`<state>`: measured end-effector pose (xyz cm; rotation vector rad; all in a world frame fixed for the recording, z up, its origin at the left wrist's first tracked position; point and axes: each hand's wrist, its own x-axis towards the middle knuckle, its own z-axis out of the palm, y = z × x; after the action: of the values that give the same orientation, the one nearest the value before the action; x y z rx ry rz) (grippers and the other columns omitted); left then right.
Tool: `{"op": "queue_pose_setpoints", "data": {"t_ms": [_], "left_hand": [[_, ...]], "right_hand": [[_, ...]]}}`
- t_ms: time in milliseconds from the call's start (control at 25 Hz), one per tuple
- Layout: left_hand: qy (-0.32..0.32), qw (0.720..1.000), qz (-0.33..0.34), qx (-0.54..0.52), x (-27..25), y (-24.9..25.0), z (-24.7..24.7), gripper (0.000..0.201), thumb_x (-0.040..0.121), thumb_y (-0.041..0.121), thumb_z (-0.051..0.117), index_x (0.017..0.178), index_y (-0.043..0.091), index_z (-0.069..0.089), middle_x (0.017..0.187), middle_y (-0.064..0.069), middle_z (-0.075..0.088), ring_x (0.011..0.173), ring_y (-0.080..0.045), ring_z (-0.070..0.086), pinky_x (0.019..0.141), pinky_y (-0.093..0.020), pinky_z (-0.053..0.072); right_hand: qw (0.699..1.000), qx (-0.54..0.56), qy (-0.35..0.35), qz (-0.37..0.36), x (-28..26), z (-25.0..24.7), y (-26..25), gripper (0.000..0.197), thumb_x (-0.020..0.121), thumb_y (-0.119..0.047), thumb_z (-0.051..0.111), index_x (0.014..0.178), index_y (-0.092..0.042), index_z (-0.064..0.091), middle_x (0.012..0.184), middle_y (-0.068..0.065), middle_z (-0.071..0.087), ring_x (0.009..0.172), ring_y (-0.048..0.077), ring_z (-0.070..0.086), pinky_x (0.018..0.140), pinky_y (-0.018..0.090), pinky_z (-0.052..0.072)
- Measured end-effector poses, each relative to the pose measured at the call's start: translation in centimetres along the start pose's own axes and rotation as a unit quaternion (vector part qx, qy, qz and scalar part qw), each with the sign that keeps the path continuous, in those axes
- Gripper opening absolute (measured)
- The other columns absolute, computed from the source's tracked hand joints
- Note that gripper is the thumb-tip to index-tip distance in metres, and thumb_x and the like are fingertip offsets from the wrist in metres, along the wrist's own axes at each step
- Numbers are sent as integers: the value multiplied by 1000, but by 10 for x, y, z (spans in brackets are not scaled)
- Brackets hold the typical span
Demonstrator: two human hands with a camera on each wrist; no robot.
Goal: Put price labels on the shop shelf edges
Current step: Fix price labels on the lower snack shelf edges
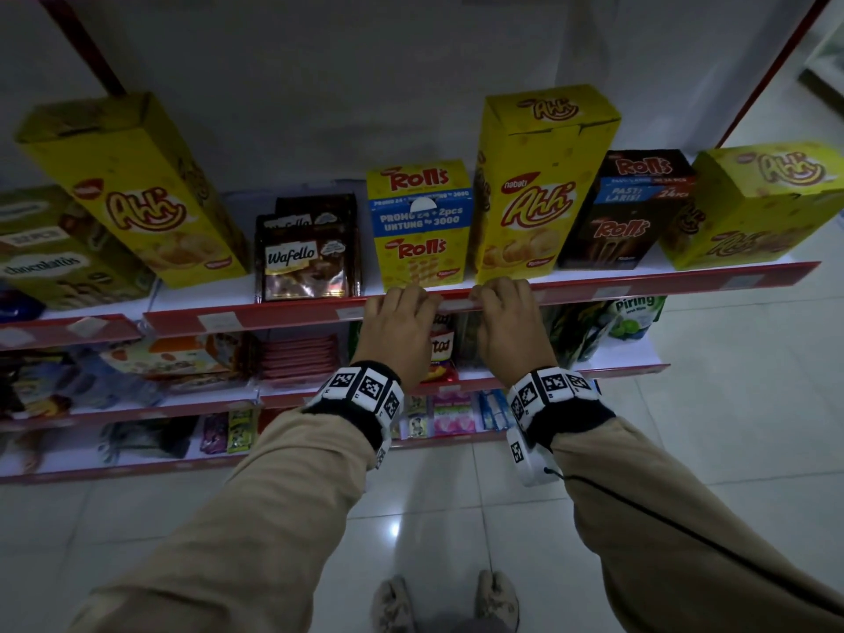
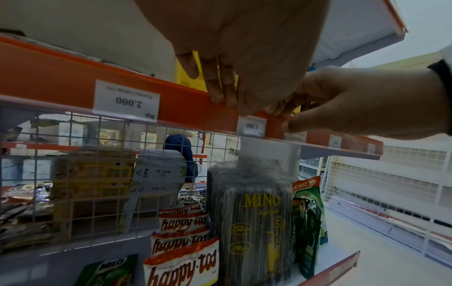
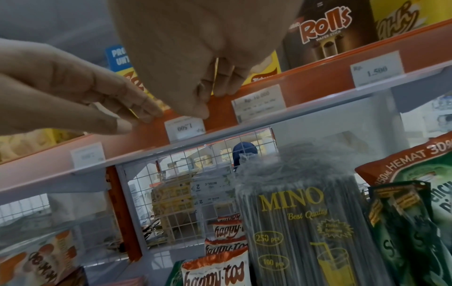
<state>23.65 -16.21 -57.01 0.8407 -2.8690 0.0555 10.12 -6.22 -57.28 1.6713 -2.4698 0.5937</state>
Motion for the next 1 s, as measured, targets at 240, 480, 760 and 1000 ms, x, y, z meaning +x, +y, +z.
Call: {"op": "queue_pose_setpoints", "data": {"t_ms": [240, 480, 760, 1000], "left_hand": [[15, 998, -4, -61, 2, -1, 2, 46, 81, 21, 56, 127, 20, 53, 113, -8, 49, 105, -30, 44, 85, -41, 36], [-9, 998, -5, -70, 5, -7, 3, 45, 78, 39, 55, 120, 20, 54, 114, -6, 45, 108, -28, 40, 85, -40, 35], [7, 999, 12, -30, 2, -12, 2, 42, 84, 37, 51, 122, 20, 52, 114, -5, 49, 105, -27, 45, 85, -41, 32], [10, 998, -5, -65, 2, -18, -3, 30, 87, 30, 51, 113, 15, 57, 111, -7, 53, 104, -27, 47, 87, -40, 35]], "right_hand": [[999, 28, 17, -33, 1, 5, -8, 33, 74, 6, 61, 107, 6, 63, 103, 24, 62, 97, 41, 55, 83, 41, 47], [999, -9, 40, -22, 3, 9, -13, 30, 67, 3, 66, 97, 6, 61, 97, 23, 61, 88, 40, 54, 77, 41, 48], [1000, -6, 14, 19, 12, 12, -15, 16, 82, -7, 61, 97, 0, 64, 104, 21, 56, 96, 38, 49, 81, 42, 41], [993, 88, -15, 73, 23, 10, -9, 13, 85, -4, 58, 94, -5, 67, 109, 18, 55, 110, 35, 45, 88, 37, 38]]}}
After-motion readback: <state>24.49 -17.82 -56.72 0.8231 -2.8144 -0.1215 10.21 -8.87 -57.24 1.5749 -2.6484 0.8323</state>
